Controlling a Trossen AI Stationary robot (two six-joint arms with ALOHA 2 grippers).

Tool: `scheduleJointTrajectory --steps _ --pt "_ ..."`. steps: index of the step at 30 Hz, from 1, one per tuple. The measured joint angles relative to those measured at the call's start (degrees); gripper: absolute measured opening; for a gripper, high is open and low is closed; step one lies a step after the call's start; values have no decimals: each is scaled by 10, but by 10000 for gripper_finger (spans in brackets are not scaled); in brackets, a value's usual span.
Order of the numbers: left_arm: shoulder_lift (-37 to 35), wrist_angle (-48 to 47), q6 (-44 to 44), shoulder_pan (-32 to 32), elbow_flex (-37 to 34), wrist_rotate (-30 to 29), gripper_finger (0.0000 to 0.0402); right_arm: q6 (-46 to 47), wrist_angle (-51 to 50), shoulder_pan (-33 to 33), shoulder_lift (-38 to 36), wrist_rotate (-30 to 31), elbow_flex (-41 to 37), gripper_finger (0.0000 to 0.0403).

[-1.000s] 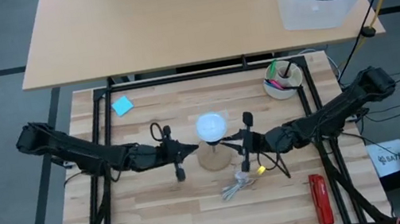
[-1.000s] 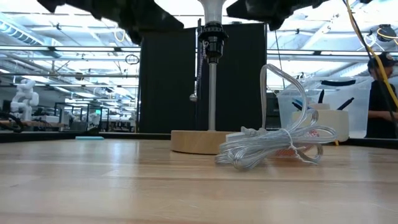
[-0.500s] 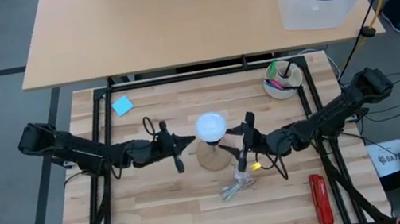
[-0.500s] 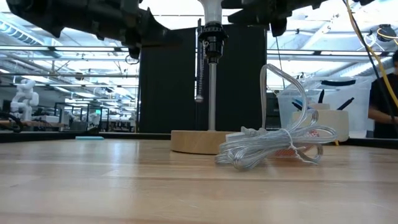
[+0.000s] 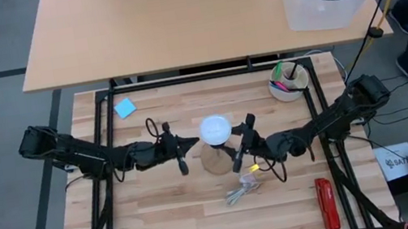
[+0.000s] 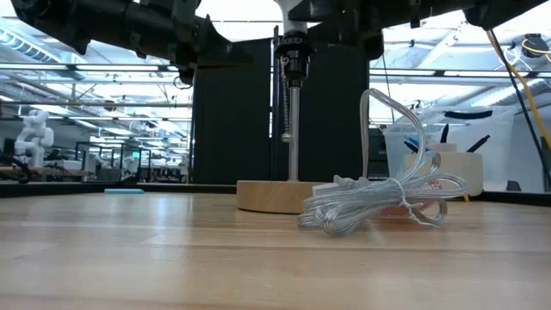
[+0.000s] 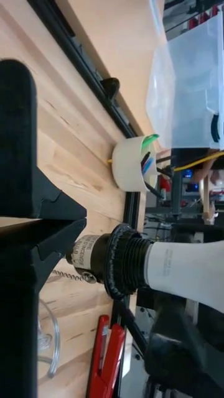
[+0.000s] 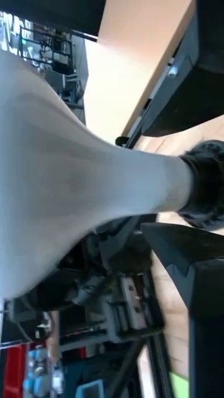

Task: Screw lightbulb
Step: Remove the lightbulb from the lamp

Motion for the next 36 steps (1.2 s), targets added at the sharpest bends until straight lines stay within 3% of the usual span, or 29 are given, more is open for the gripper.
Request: scheduleJointTrajectory --steps 7,14,23,36 --pt "0 0 -1 0 0 0 0 -5 11 -11 1 -5 0 249" --pt "0 17 -2 0 0 0 0 -4 2 -27 1 -57 21 248" --pt "0 17 -14 0 0 0 0 -30 -41 -31 1 -60 52 245" --pt "0 12 -40 -2 0 63 0 -41 -48 -34 1 -107 53 177"
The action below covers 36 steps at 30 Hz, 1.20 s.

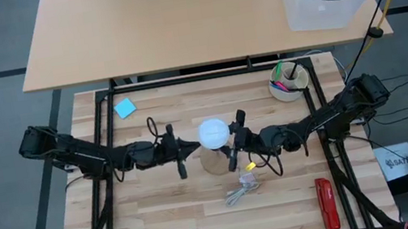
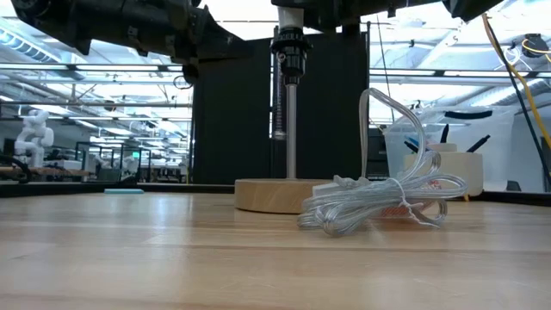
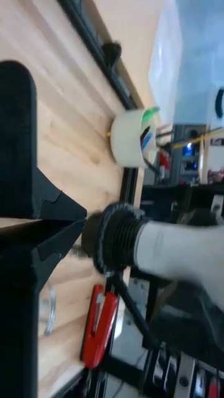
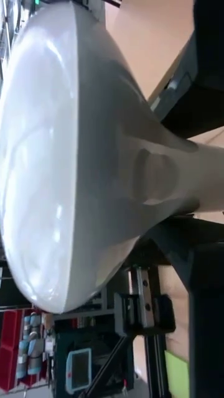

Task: Screw lightbulb
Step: Remove the lightbulb from the lamp

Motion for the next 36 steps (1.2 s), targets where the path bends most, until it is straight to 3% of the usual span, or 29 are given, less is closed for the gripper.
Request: scheduleJointTrajectory --steps 4,9,13,20,27,36 --pt "16 1 -6 -1 0 32 0 -8 -1 0 0 0 0 186" --pt "69 31 -9 -9 0 31 1 -9 -1 -1 0 0 0 187" --pt "130 98 -20 -19 0 8 20 -7 -3 -4 0 0 0 183" --pt "227 203 -49 -32 4 -78 94 -7 -3 -4 0 0 0 184" --pt "301 246 -35 -32 62 -98 143 -7 -3 -7 0 0 0 184" --pt "356 236 -34 -17 137 -99 149 -6 -3 -7 0 2 0 183"
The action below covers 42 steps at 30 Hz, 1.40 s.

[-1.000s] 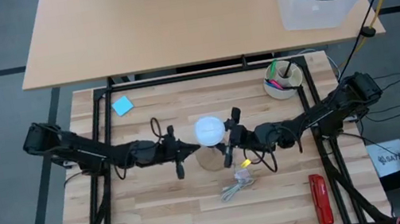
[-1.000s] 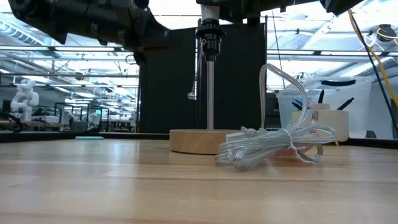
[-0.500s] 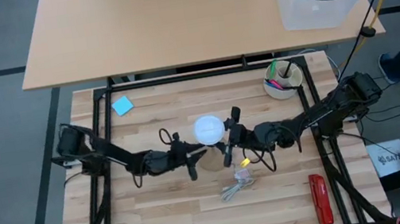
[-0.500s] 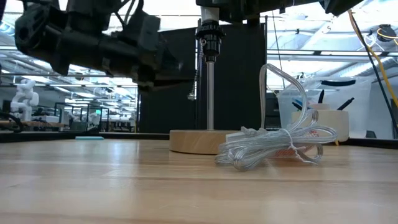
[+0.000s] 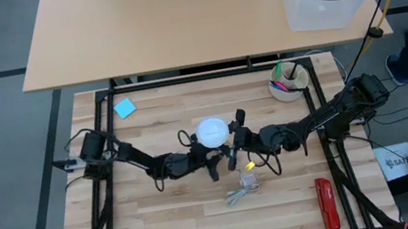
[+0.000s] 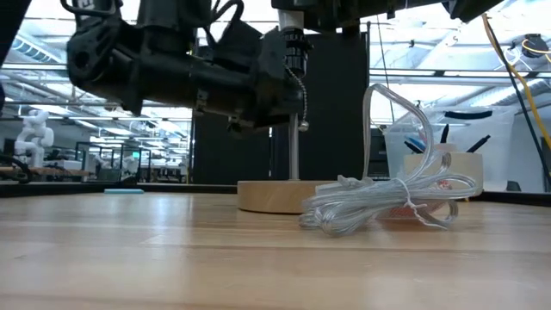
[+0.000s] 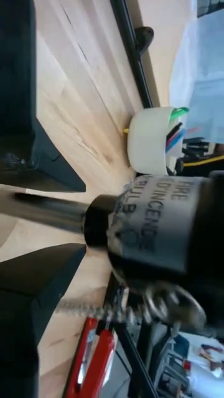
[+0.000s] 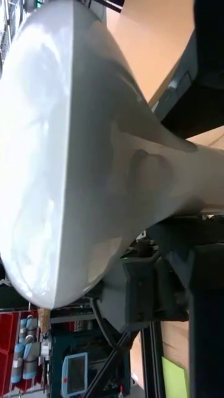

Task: Screw lightbulb
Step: Remove the lightbulb from the lamp

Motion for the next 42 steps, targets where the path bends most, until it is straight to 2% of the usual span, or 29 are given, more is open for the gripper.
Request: scheduleJointTrajectory --steps 5,12,23,33,42 --pt "4 -21 1 4 6 -1 124 1 -2 0 0 0 0 183" --pt "3 -54 16 3 6 -1 29 0 -4 -1 0 0 0 177" --pt "2 -66 55 2 5 18 28 -3 -8 0 0 -28 0 177" --pt "1 -76 72 3 5 60 28 -1 -25 2 -3 -62 0 177" --pt "2 -82 78 5 6 124 28 -16 -153 1 -65 -128 -1 177"
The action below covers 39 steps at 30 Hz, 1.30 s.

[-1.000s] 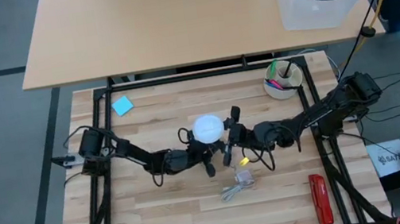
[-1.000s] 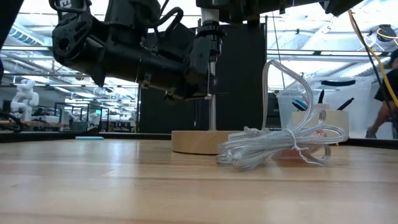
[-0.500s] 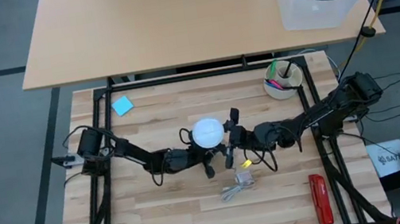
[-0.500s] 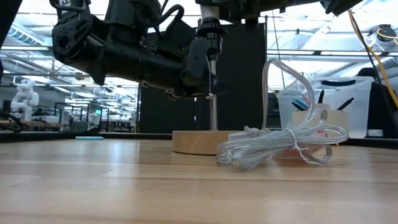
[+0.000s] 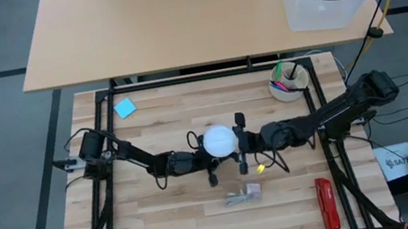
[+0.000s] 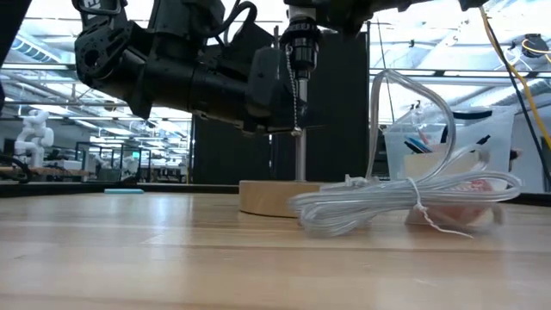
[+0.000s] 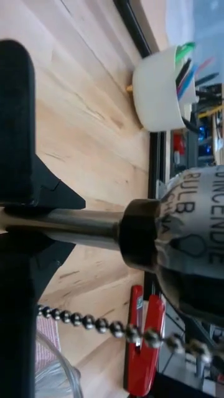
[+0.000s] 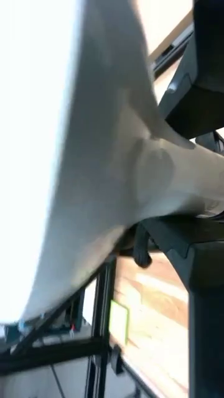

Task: Screw lightbulb
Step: Remove the lightbulb from the lamp

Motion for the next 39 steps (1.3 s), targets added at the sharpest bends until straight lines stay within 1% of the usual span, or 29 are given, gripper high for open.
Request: scheduleJointTrajectory --steps 4,7,13,20,30,39 --pt "0 1 1 2 0 9 28 -3 -43 -4 -29 -19 0 177" --pt "0 2 2 2 0 13 28 -7 -55 -9 -42 -44 -1 177" --pt "0 2 2 1 -1 36 28 -6 -50 -32 -43 -132 -1 178" --pt "0 3 13 2 -2 66 28 -12 -48 -58 -43 -217 -1 173" --pt "1 10 17 17 -2 147 28 -35 -48 -93 -43 -353 -1 173" --pt "1 13 18 27 -1 207 28 -54 -47 -127 -43 -458 0 170"
